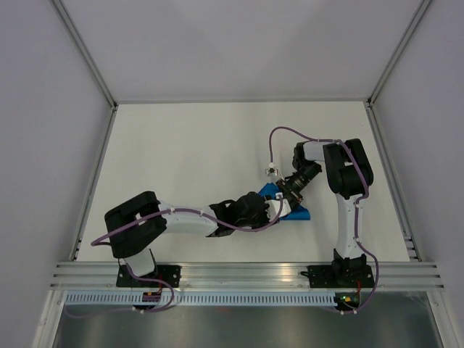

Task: Fold the napkin, place the utensils inside, and roll it up
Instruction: Roll the napkin with the utensil

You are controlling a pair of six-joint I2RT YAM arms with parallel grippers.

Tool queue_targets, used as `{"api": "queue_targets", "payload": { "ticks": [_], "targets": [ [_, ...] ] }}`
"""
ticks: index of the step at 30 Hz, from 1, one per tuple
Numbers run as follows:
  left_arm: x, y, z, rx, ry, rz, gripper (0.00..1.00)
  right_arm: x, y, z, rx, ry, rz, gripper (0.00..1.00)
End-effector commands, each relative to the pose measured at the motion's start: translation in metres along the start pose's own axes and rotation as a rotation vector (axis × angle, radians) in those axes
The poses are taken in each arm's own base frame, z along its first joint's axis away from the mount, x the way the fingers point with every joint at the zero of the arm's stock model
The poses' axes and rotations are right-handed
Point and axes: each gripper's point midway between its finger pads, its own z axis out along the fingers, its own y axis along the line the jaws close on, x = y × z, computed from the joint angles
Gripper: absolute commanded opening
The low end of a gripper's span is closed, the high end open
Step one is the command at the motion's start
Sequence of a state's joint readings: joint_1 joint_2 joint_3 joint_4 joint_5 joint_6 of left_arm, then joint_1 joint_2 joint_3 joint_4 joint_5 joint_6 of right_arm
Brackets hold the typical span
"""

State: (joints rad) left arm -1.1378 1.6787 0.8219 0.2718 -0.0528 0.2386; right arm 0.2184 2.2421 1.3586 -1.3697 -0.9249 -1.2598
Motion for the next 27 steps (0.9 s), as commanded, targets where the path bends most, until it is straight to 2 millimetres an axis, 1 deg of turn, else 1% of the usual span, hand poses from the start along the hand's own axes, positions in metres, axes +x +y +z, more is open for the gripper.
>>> {"api": "queue_targets", "payload": {
  "ticks": [1,2,10,11,13,14,21,23,24,26,27],
  "targets": [
    [-0.009,-0.001,0.012,-0.021,-0.013,0.113,0.53,0.01,-0.042,-0.001,0.09,0.065,-0.126,0.12],
    [-0.008,-0.003,0.014,-0.023,-0.011,0.125,0.53,0.01,-0.042,-0.001,0.089,0.066,-0.123,0.12],
    [0.003,0.007,0.035,-0.08,0.016,0.176,0.52,0.01,-0.044,-0.001,0.09,0.068,-0.111,0.11],
    [-0.001,0.01,0.035,-0.106,-0.001,0.188,0.52,0.011,-0.044,-0.001,0.088,0.069,-0.108,0.11],
    [-0.002,0.013,0.034,-0.124,-0.006,0.194,0.52,0.01,-0.044,-0.001,0.091,0.069,-0.108,0.11],
    [-0.007,0.013,0.033,-0.128,-0.025,0.207,0.52,0.01,-0.044,-0.001,0.091,0.069,-0.106,0.11],
    [0.009,-0.002,0.041,-0.039,0.034,0.241,0.52,0.009,-0.045,-0.001,0.09,0.07,-0.1,0.11],
    [0.011,-0.008,0.044,-0.007,0.042,0.235,0.49,0.01,-0.046,-0.001,0.091,0.069,-0.098,0.11],
    [0.015,-0.01,0.046,0.007,0.055,0.231,0.46,0.009,-0.046,-0.001,0.096,0.069,-0.095,0.11],
    [0.02,-0.016,0.048,0.044,0.07,0.217,0.42,0.008,-0.048,-0.002,0.106,0.068,-0.098,0.12],
    [0.023,-0.018,0.05,0.054,0.082,0.212,0.34,0.007,-0.047,-0.003,0.11,0.067,-0.098,0.13]
  ]
}}
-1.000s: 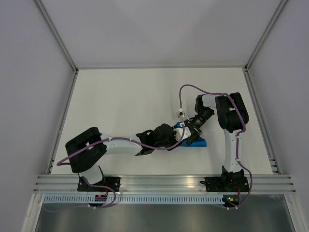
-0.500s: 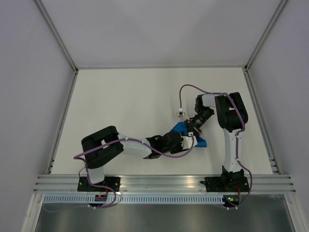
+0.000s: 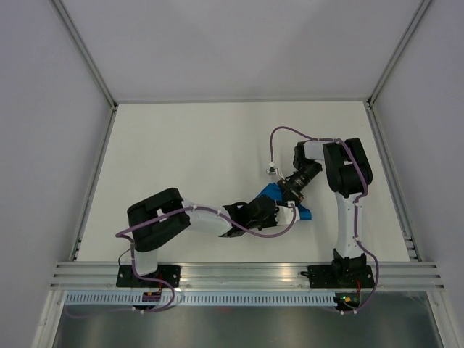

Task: Fold the napkin, place the utensils inside, and roll it up
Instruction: Roll the napkin with the utensil

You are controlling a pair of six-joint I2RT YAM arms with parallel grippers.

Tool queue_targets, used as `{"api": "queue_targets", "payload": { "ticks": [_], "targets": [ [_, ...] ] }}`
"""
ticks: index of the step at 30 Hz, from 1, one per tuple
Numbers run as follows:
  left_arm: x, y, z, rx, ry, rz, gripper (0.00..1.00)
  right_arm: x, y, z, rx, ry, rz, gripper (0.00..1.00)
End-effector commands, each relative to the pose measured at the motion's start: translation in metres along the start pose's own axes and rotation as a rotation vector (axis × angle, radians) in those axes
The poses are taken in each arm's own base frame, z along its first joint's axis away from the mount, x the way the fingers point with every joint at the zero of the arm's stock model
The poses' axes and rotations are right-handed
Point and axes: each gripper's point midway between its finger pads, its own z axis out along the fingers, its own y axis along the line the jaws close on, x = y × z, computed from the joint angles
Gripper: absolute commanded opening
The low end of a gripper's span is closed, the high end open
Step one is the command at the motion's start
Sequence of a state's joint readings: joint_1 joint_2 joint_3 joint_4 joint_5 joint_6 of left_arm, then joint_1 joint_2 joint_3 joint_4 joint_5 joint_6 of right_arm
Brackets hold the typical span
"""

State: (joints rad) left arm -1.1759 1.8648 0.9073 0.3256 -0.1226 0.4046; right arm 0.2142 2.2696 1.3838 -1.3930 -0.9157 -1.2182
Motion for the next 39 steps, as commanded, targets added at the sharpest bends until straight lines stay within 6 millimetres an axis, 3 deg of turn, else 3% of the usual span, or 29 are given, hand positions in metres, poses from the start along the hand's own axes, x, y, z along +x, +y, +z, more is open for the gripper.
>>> {"api": "queue_targets", "payload": {
  "ticks": [1,5,9,18,24,26,29,30,36,37,39],
  "targets": [
    [0.009,-0.016,0.01,0.091,0.031,0.009,0.31,0.002,-0.046,-0.003,0.128,0.053,-0.155,0.13],
    [0.02,-0.03,0.011,0.179,0.057,-0.03,0.14,-0.003,-0.044,-0.008,0.156,0.044,-0.166,0.23],
    [0.028,-0.04,0.012,0.257,0.083,-0.067,0.03,-0.017,-0.032,-0.019,0.2,0.019,-0.197,0.43],
    [0.047,-0.047,0.007,0.398,0.147,-0.222,0.02,-0.053,-0.009,-0.059,0.402,-0.07,-0.234,0.6],
    [0.042,-0.041,0.008,0.479,0.142,-0.36,0.02,-0.072,-0.002,-0.1,0.568,-0.204,-0.252,0.62],
    [0.05,-0.039,0.006,0.513,0.179,-0.425,0.02,-0.071,-0.002,-0.116,0.615,-0.265,-0.236,0.62],
    [0.052,-0.033,0.007,0.54,0.198,-0.496,0.02,-0.067,0.006,-0.135,0.71,-0.328,-0.281,0.62],
    [0.046,-0.028,0.01,0.548,0.186,-0.511,0.02,-0.07,0.019,-0.142,0.759,-0.349,-0.332,0.62],
    [0.051,-0.021,0.012,0.635,0.239,-0.65,0.02,-0.049,0.04,-0.131,0.913,-0.354,-0.519,0.65],
    [0.05,-0.019,0.011,0.654,0.235,-0.679,0.02,-0.041,0.032,-0.121,0.939,-0.328,-0.533,0.65],
    [0.054,-0.018,0.013,0.681,0.261,-0.718,0.02,-0.038,0.035,-0.114,0.996,-0.308,-0.597,0.66]
  ]
}}
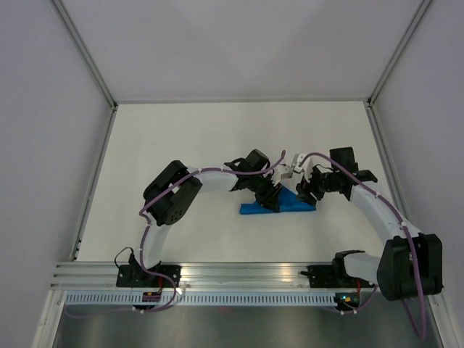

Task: Fold the napkin, place the utensils inside, and roll it up
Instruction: Roll the napkin with the utensil

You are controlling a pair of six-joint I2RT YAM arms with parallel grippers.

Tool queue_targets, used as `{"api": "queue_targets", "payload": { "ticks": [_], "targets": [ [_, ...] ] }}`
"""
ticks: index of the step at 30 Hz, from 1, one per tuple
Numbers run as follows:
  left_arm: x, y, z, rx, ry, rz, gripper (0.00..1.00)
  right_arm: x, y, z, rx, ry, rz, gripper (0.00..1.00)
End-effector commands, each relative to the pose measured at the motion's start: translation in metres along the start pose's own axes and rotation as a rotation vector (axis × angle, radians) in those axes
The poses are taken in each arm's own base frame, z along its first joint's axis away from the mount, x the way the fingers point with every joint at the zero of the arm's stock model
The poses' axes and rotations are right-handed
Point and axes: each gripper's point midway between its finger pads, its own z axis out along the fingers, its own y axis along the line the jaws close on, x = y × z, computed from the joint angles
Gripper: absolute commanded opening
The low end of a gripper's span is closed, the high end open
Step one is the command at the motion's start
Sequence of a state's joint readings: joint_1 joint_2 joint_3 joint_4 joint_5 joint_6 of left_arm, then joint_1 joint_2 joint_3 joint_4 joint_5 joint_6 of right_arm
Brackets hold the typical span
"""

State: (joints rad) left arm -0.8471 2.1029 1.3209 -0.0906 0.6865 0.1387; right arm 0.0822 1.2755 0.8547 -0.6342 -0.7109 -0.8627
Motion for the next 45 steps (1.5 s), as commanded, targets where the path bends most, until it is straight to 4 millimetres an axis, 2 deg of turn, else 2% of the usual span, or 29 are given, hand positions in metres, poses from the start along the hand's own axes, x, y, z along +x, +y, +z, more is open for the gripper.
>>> {"api": "queue_targets", "payload": {
  "ticks": [1,2,4,5,9,16,19,22,25,27,28,29,30,31,32,33,34,36,38,39,40,42,43,44,45],
  "targets": [
    [0.067,0.004,0.0,0.043,0.194,-0.267,0.02,-0.002,0.005,0.014,0.087,-0.015,-0.189,0.67],
    [0.062,0.003,0.0,0.069,0.182,-0.276,0.02,0.008,0.008,0.019,0.125,-0.003,-0.221,0.68],
    [0.065,0.005,0.0,0.09,0.192,-0.319,0.02,0.01,0.025,0.033,0.118,0.002,-0.286,0.7],
    [0.062,0.005,0.0,0.105,0.185,-0.325,0.02,0.018,0.03,0.04,0.127,0.001,-0.309,0.72],
    [0.062,0.007,0.001,0.127,0.191,-0.358,0.02,0.027,0.047,0.057,0.102,0.037,-0.377,0.73],
    [0.06,0.009,0.003,0.134,0.2,-0.38,0.02,0.034,0.048,0.078,0.098,0.082,-0.407,0.72],
    [0.059,0.01,0.003,0.129,0.201,-0.383,0.02,0.035,0.048,0.082,0.09,0.088,-0.394,0.67],
    [0.058,0.01,0.002,0.125,0.199,-0.386,0.03,0.035,0.049,0.084,0.078,0.094,-0.379,0.52],
    [0.056,0.012,0.003,0.116,0.197,-0.389,0.04,0.035,0.052,0.084,0.058,0.105,-0.361,0.42],
    [0.054,0.012,0.002,0.11,0.193,-0.386,0.07,0.034,0.055,0.085,0.033,0.106,-0.357,0.3],
    [0.053,0.014,0.001,0.102,0.19,-0.383,0.12,0.036,0.057,0.085,0.017,0.117,-0.352,0.24],
    [0.05,0.014,0.0,0.092,0.181,-0.38,0.16,0.038,0.059,0.086,0.0,0.125,-0.347,0.22],
    [0.039,0.015,-0.004,0.081,0.154,-0.365,0.2,0.039,0.06,0.086,-0.01,0.131,-0.344,0.2],
    [0.039,0.02,-0.006,0.051,0.143,-0.356,0.32,0.043,0.062,0.087,-0.028,0.147,-0.34,0.17],
    [0.034,0.022,-0.009,0.038,0.126,-0.342,0.34,0.044,0.063,0.087,-0.039,0.153,-0.338,0.16],
    [0.016,0.024,-0.016,0.016,0.076,-0.344,0.37,0.045,0.066,0.088,-0.058,0.151,-0.334,0.15],
    [0.014,0.026,-0.019,-0.001,0.06,-0.346,0.39,0.045,0.067,0.088,-0.076,0.157,-0.327,0.15],
    [0.001,0.032,-0.029,-0.031,0.014,-0.352,0.4,0.05,0.069,0.089,-0.107,0.17,-0.304,0.14],
    [-0.021,0.036,-0.041,-0.065,-0.057,-0.319,0.42,0.051,0.072,0.091,-0.158,0.169,-0.282,0.13],
    [-0.026,0.042,-0.048,-0.098,-0.081,-0.328,0.43,0.05,0.07,0.089,-0.175,0.165,-0.256,0.13],
    [-0.041,0.04,-0.056,-0.11,-0.126,-0.299,0.43,0.055,0.07,0.091,-0.2,0.174,-0.246,0.13],
    [-0.052,0.048,-0.067,-0.172,-0.172,-0.296,0.44,0.056,0.064,0.089,-0.227,0.186,-0.21,0.13],
    [-0.064,0.047,-0.078,-0.2,-0.217,-0.269,0.45,0.062,0.066,0.092,-0.268,0.195,-0.194,0.13],
    [-0.07,0.048,-0.084,-0.231,-0.242,-0.259,0.45,0.064,0.063,0.091,-0.28,0.2,-0.172,0.13],
    [-0.067,0.057,-0.089,-0.302,-0.256,-0.264,0.45,0.061,0.061,0.09,-0.305,0.207,-0.156,0.13]
  ]
}}
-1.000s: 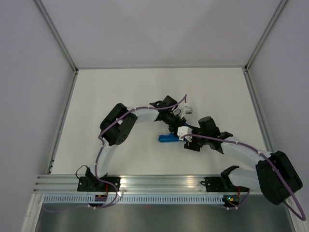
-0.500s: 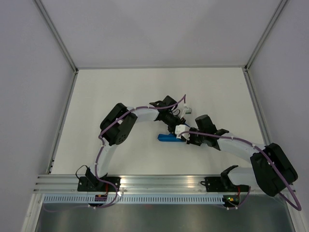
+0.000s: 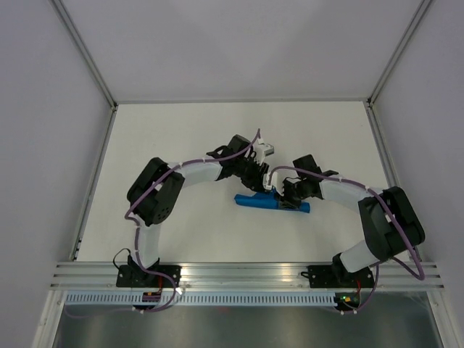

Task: Fold the napkin, place the utensils inside, and roll it up
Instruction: Roll the napkin with the utensil

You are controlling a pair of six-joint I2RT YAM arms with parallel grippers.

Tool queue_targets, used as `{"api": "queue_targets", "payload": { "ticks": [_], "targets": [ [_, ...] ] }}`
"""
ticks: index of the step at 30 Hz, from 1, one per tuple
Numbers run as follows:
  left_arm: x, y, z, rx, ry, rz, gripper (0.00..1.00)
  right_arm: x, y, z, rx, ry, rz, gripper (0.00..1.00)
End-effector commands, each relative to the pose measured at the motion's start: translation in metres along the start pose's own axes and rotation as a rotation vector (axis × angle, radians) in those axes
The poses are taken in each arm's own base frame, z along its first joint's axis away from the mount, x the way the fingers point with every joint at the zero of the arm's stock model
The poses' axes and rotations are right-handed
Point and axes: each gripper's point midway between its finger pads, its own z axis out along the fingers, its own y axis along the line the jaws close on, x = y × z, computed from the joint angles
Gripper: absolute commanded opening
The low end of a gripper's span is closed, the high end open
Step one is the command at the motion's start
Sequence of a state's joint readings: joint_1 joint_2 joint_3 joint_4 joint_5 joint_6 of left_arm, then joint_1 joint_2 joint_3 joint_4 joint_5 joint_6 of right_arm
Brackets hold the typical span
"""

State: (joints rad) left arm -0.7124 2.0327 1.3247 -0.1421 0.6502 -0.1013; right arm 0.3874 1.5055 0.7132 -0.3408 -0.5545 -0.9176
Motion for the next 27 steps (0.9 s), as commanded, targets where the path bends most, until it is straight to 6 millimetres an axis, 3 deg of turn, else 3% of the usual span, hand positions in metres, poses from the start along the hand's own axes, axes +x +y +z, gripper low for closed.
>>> {"api": "queue_targets", "payload": {
  "ticks": [1,4,5,7,10,11,12,20,27],
  "targets": [
    [-0.074,0.002,-0.045,-0.167,-0.279,0.072,0.45,0.022,0.022,0.005,-0.191,0.034,0.091,0.13],
    [-0.076,0.013,-0.062,-0.279,-0.348,0.092,0.46,0.027,0.02,0.008,-0.271,0.05,0.159,0.13],
    [-0.088,0.007,-0.074,-0.29,-0.408,0.138,0.46,0.027,0.018,0.008,-0.293,0.047,0.169,0.13],
    [-0.077,0.012,-0.08,-0.343,-0.422,0.159,0.47,0.029,0.018,0.01,-0.367,0.068,0.215,0.13],
    [-0.066,0.008,-0.086,-0.439,-0.447,0.269,0.5,0.031,0.018,0.012,-0.452,0.077,0.26,0.13],
    [-0.062,-0.004,-0.079,-0.456,-0.432,0.366,0.51,0.032,0.019,0.013,-0.472,0.082,0.274,0.13],
    [-0.057,-0.001,-0.082,-0.527,-0.439,0.4,0.52,0.029,0.016,0.012,-0.489,0.079,0.286,0.14],
    [-0.024,-0.036,-0.037,-0.565,-0.315,0.712,0.55,0.039,0.011,0.023,-0.569,0.116,0.383,0.14],
    [0.003,-0.049,0.004,-0.506,-0.178,0.86,0.56,0.041,0.005,0.026,-0.596,0.124,0.427,0.15]
  ]
}}
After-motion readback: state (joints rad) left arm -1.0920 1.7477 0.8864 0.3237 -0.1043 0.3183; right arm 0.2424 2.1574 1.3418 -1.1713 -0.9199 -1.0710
